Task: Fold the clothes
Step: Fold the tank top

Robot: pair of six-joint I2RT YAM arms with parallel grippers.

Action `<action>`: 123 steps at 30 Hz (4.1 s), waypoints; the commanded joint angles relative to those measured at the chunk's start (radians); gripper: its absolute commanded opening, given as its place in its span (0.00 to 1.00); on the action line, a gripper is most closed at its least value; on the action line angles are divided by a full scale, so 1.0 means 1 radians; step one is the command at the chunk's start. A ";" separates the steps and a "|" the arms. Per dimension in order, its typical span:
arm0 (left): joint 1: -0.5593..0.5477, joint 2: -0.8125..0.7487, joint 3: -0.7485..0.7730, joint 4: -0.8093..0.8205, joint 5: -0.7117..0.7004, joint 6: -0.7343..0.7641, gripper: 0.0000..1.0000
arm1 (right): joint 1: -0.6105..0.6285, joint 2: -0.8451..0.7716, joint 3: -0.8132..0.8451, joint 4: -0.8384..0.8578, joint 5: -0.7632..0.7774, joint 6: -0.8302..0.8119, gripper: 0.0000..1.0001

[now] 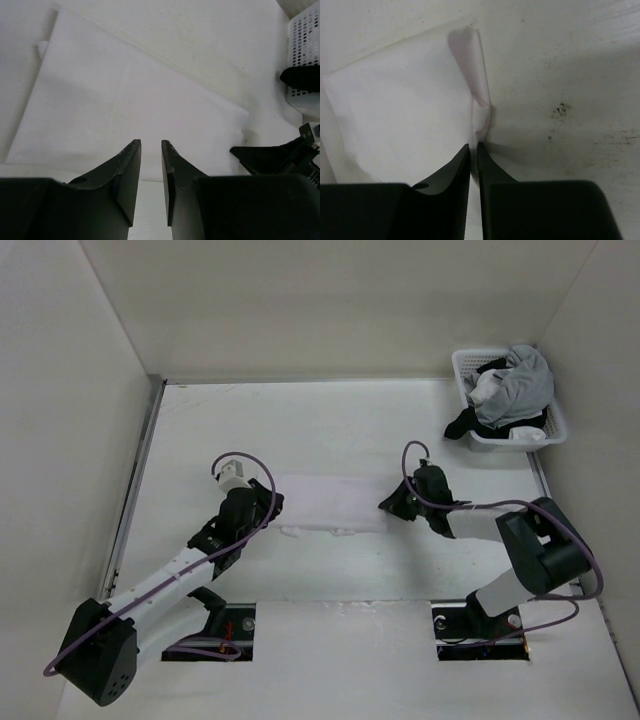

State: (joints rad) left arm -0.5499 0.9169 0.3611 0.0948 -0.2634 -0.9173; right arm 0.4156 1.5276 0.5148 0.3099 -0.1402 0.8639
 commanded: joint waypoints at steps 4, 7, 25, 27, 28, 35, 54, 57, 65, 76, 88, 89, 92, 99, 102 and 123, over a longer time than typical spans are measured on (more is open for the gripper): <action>-0.011 -0.039 0.053 0.052 -0.022 0.023 0.22 | -0.039 -0.110 -0.048 0.051 0.037 0.044 0.04; -0.043 -0.027 0.052 0.066 -0.023 0.015 0.22 | -0.047 -0.301 -0.081 -0.082 0.091 0.018 0.03; -0.092 -0.062 -0.005 0.126 0.013 -0.009 0.23 | 0.300 -0.189 0.525 -0.658 0.344 -0.080 0.05; -0.065 -0.095 -0.022 0.123 0.038 -0.011 0.24 | 0.326 -0.085 0.580 -0.652 0.352 -0.066 0.07; -0.051 -0.105 -0.030 0.120 0.053 -0.011 0.24 | 0.343 -0.016 0.617 -0.652 0.359 -0.053 0.11; 0.032 -0.165 -0.045 0.102 0.128 -0.008 0.24 | 0.427 0.217 0.806 -0.566 0.333 0.014 0.34; -0.227 0.554 0.271 0.454 0.040 0.081 0.21 | 0.234 0.164 0.560 -0.301 0.120 -0.170 0.03; -0.195 0.670 0.294 0.482 0.049 0.061 0.20 | 0.216 0.245 0.625 -0.295 0.087 -0.181 0.03; -0.130 0.783 0.231 0.520 0.095 -0.035 0.19 | 0.171 0.391 0.703 -0.229 0.065 -0.169 0.03; -0.147 0.630 0.052 0.577 0.108 -0.075 0.19 | 0.099 0.485 0.766 -0.161 -0.035 -0.121 0.03; -0.147 0.170 0.068 0.404 0.026 0.029 0.36 | 0.087 0.231 0.728 -0.155 -0.035 -0.129 0.11; -0.149 0.145 0.071 0.364 0.017 0.050 0.37 | 0.090 0.177 0.700 -0.150 -0.032 -0.143 0.14; -0.141 0.074 0.056 0.231 -0.013 0.110 0.41 | 0.093 0.001 0.572 -0.129 0.007 -0.190 0.31; -0.048 -0.104 -0.036 -0.009 -0.030 0.150 0.50 | 0.096 -0.386 0.200 -0.054 0.259 -0.282 0.67; -0.003 -0.133 -0.045 -0.072 -0.014 0.141 0.51 | 0.036 -0.475 0.081 0.001 0.361 -0.281 0.73; 0.181 -0.193 -0.010 -0.199 0.081 0.190 0.57 | -0.045 -0.529 -0.140 0.216 0.476 -0.155 0.84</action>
State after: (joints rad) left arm -0.3733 0.7082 0.3206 -0.1314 -0.2134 -0.7639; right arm 0.3717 0.9932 0.3607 0.4530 0.3195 0.6994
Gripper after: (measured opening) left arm 0.567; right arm 0.840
